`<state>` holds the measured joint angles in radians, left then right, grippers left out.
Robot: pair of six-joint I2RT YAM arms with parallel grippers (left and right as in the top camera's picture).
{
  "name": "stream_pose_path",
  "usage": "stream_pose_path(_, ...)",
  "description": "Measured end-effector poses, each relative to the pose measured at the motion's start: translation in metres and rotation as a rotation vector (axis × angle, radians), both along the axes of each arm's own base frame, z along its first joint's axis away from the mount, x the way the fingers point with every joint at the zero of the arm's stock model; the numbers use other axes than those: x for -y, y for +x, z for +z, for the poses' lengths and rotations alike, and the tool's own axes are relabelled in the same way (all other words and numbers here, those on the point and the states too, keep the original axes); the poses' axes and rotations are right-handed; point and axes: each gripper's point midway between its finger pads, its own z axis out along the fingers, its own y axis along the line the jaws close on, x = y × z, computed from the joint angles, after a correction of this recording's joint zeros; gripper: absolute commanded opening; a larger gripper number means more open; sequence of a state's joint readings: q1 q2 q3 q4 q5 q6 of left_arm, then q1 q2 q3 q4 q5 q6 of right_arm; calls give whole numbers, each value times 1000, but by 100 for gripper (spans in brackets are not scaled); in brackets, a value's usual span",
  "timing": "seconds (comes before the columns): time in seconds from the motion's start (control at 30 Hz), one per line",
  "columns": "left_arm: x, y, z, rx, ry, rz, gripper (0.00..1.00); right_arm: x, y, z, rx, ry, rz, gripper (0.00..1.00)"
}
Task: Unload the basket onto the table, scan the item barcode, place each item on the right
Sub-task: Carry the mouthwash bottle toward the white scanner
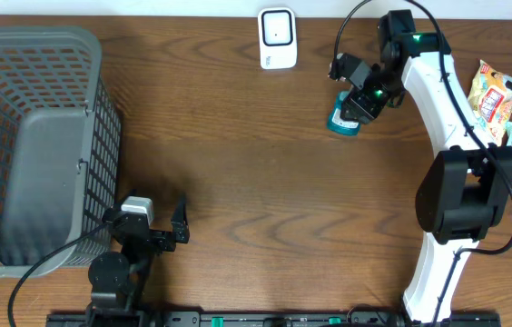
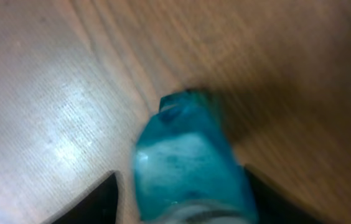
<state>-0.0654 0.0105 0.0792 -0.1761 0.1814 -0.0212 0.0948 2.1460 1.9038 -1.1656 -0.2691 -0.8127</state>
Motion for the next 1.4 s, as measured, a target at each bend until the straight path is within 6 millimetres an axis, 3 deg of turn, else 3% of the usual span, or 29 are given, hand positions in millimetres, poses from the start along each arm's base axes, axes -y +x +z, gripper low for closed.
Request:
stream_pose_path(0.2, 0, 0, 0, 0, 0, 0, 98, 0, 4, 1, 3, 8, -39, 20)
stream_pose_path(0.4, 0, 0, 0, 0, 0, 0, 98, 0, 2, 4, -38, 11, -104, 22)
stream_pose_path(0.57, 0, 0, 0, 0, 0, 0, 98, -4, 6, 29, -34, 13, -154, 22)
stream_pose_path(0.67, 0, 0, 0, 0, 0, 0, 98, -15, 16, 52, 40, 14, -162, 19)
stream_pose_path(0.87, 0, 0, 0, 0, 0, 0, 98, -42, 15, 89, 198, -119, -166, 16)
stream_pose_path(1.07, 0, 0, 0, 0, 0, 0, 98, -85, 43, 121, 494, -273, -240, 22)
stream_pose_path(1.27, 0, 0, 0, 0, 0, 0, 98, -120, 75, 171, 829, -309, -387, 23)
stream_pose_path(1.4, 0, 0, 0, 0, 0, 0, 98, -130, 93, 168, 935, -359, -458, 23)
